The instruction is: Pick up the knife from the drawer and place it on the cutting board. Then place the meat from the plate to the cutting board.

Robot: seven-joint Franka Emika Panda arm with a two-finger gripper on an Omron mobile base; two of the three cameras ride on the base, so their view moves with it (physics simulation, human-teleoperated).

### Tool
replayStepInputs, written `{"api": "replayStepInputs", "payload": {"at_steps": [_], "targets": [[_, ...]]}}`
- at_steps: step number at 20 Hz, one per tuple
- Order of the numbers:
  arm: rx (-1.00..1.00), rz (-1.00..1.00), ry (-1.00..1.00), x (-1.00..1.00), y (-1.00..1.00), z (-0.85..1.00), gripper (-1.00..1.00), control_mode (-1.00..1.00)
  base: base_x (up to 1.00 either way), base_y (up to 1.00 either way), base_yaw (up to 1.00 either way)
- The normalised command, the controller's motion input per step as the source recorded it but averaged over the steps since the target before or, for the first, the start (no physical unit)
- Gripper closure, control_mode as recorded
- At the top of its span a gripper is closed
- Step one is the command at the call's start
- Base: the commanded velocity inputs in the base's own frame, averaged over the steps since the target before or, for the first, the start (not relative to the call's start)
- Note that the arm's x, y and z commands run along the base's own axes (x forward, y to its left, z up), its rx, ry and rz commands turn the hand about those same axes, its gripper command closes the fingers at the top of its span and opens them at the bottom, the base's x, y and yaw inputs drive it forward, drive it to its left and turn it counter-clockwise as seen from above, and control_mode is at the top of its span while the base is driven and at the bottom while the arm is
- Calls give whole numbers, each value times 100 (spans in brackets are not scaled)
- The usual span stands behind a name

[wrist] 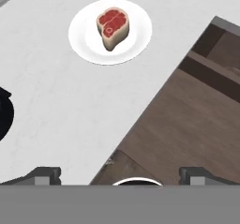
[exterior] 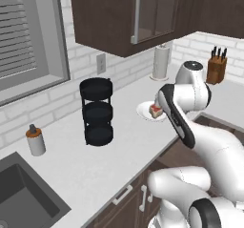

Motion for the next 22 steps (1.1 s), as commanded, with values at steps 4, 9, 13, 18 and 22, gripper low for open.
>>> {"api": "replayStepInputs", "payload": {"at_steps": [4, 9, 13, 18, 22], "targets": [[0, 0, 2, 78, 0, -48, -100, -100, 0, 0, 0], [0, -2, 6, 48, -10, -44, -100, -100, 0, 0, 0], [0, -3, 5, 18, -23, -29, -100, -100, 0, 0, 0], [0, -1, 1, 30, -16, -25, -100, -100, 0, 0, 0], [0, 0, 0, 49, 0, -23, -100, -100, 0, 0, 0]]}}
